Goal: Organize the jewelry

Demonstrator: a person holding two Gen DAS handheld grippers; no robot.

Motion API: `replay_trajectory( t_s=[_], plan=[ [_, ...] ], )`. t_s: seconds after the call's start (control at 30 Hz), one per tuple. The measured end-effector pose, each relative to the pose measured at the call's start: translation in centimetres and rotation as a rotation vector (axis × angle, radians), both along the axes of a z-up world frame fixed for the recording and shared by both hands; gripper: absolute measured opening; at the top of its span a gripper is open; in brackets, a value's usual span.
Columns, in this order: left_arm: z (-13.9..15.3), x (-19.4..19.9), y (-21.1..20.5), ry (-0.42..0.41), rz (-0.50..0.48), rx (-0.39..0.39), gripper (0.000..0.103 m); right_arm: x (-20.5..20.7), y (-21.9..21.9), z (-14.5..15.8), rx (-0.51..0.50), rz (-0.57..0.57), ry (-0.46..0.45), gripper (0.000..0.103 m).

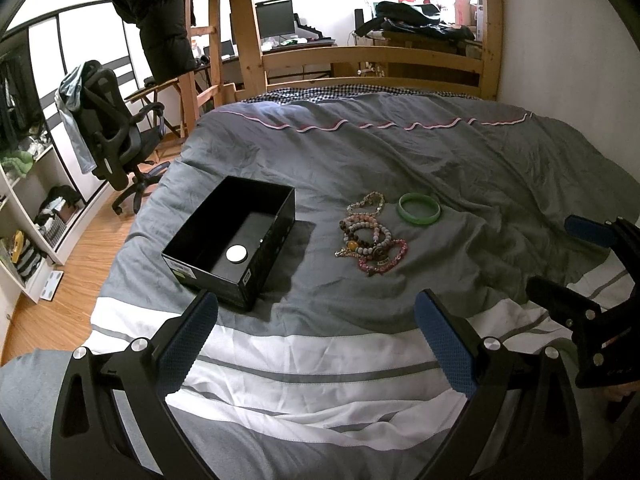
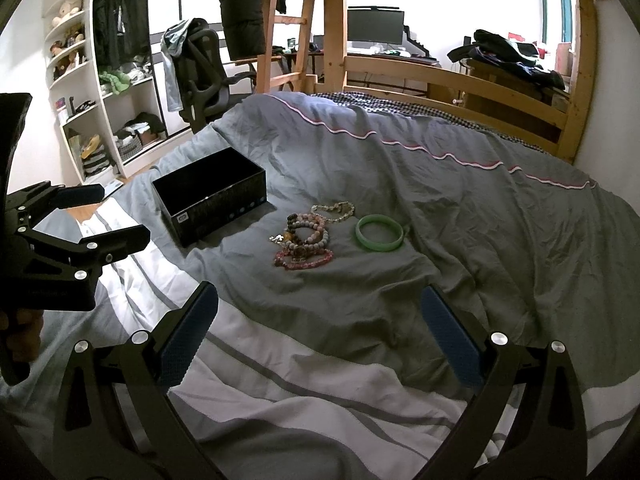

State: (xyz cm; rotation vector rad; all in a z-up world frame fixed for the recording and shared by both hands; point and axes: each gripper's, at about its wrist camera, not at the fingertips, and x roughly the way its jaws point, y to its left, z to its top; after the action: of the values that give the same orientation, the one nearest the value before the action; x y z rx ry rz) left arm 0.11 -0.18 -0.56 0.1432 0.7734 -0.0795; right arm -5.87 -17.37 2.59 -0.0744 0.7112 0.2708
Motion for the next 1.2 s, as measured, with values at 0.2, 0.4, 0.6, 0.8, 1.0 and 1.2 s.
replay_trajectory(
  t_s=[0.2, 0.4, 0.6, 0.8, 1.0, 1.2],
  plan=[
    [-0.5, 0.1, 0.0, 0.010, 0.000, 0.000, 0.097, 0.0, 0.0, -0.1, 0.000, 0.000, 0.002, 0.100],
    [-0.9, 0.3, -0.2, 0.018, -0.003, 0.002, 0.097, 0.2, -0.2, 0.0, 0.002, 0.000, 0.005, 0.100],
    [-1.6, 0.9, -0.2, 0.020, 0.005, 0.000, 0.097, 0.9, -0.8, -0.6, 0.000, -0.012, 0.011, 0.100],
    [-3.2, 2.3, -0.8, 0.026, -0.028, -0.015, 0.097, 2.5, -1.7, -1.4, -0.005, -0.007, 0.007, 0.095],
    [-5.5, 5.2, -1.7, 0.092, -0.061, -0.103, 0.077, 7.8, -2.6, -2.9, -0.027, -0.008, 0.054, 0.072],
    [-8.6, 8.9, -3.6, 0.156, -0.089, -0.136, 0.075, 13.7, -2.7, -5.1, -0.050, -0.003, 0.100, 0.057]
  ],
)
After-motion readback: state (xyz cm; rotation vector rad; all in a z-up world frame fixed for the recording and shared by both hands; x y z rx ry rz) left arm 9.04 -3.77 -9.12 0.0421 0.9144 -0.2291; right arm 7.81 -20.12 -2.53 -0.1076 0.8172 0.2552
